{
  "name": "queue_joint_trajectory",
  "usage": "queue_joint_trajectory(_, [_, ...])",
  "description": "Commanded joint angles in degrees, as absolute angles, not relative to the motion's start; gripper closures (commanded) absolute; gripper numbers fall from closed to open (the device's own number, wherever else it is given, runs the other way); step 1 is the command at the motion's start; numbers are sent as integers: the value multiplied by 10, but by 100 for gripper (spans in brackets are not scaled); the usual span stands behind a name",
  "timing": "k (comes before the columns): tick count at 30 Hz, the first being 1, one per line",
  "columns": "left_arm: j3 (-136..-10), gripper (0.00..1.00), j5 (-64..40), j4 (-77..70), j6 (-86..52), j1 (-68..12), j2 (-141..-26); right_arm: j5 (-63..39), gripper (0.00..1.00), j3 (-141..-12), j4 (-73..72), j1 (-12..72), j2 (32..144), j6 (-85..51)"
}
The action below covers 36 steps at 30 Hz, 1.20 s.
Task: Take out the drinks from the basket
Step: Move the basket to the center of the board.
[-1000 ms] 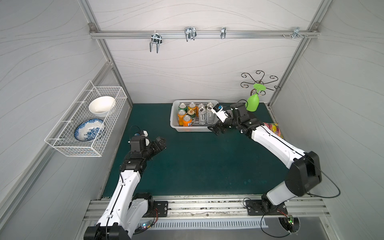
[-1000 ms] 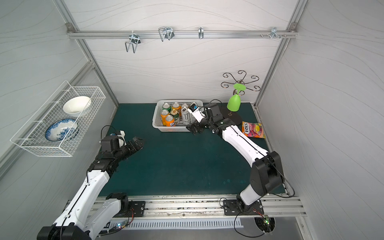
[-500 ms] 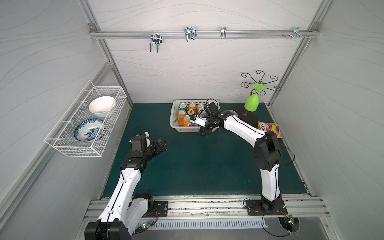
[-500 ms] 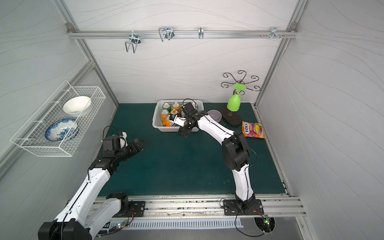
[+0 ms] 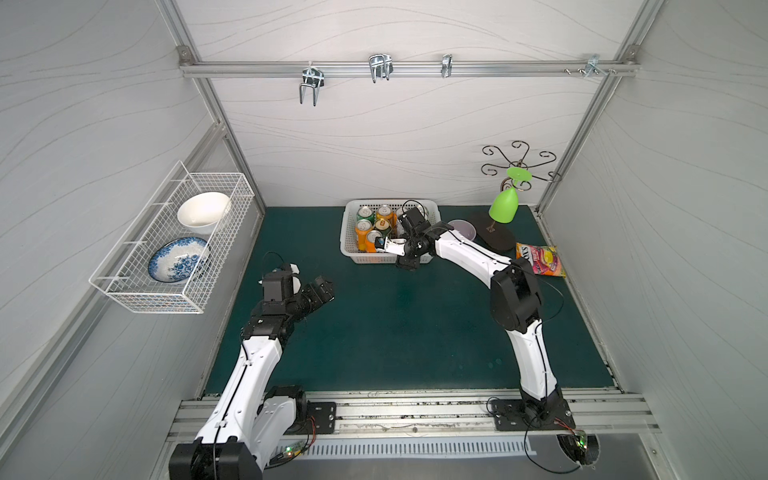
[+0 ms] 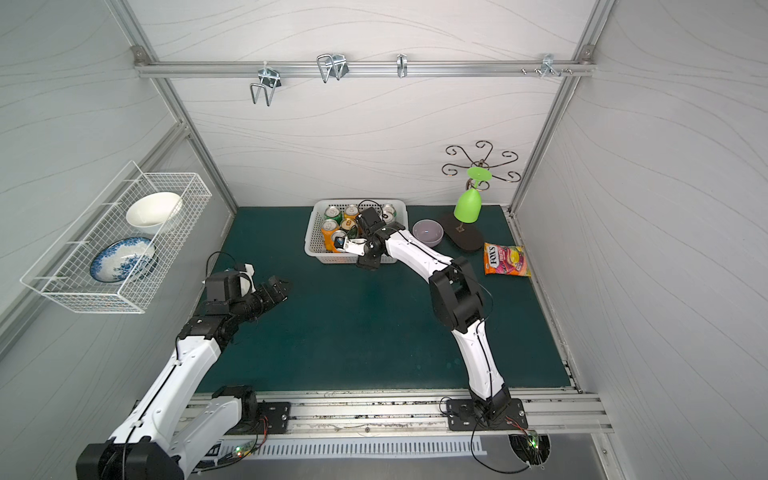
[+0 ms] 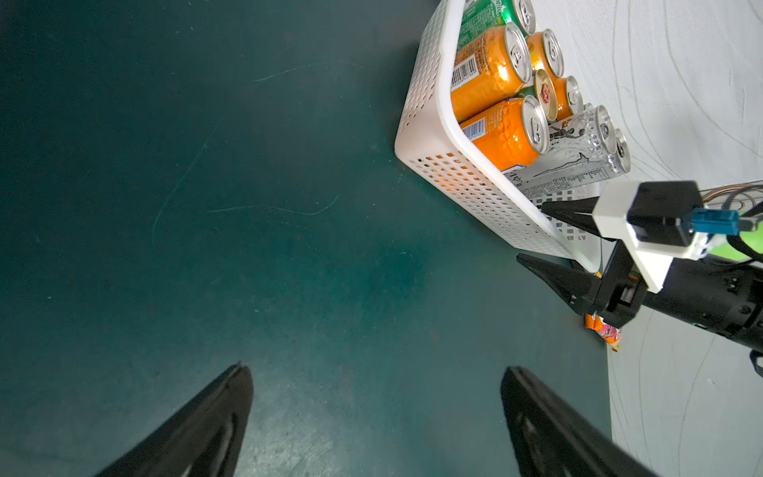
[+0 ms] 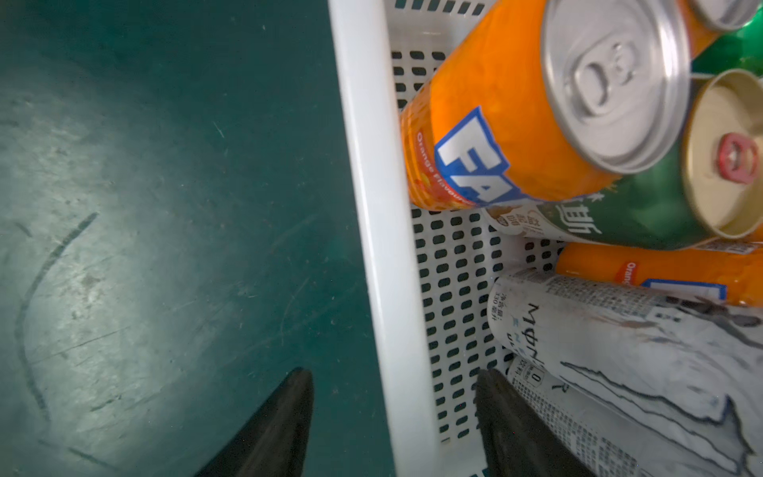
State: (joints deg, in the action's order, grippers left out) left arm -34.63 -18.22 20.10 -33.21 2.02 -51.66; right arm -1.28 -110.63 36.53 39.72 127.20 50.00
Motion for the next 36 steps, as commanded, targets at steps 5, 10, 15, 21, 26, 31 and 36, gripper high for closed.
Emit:
queue_joint_trajectory(5, [-354,2,-190,183,-332,19,-527,-23,49,-1143,381,389,1312,522])
queue_joint_trajectory(10, [-357,2,-191,183,-332,19,-537,-39,61,-1138,376,382,1313,524])
queue_joint_trajectory(15, [-358,2,-191,183,-331,20,-541,-43,67,-1137,380,379,1309,531])
queue_joint_trajectory(21, [-358,2,-190,184,-330,20,-540,-44,83,-1131,383,379,1299,537])
queue_joint_trajectory(26, [-359,2,-188,189,-329,19,-537,-46,87,-1119,380,380,1287,539])
queue_joint_trajectory(31, [-361,2,-184,196,-325,19,-532,-50,90,-1089,363,381,1265,545])
queue_joint_trajectory(36, [-361,2,-181,197,-326,19,-529,-51,92,-1049,347,382,1237,549])
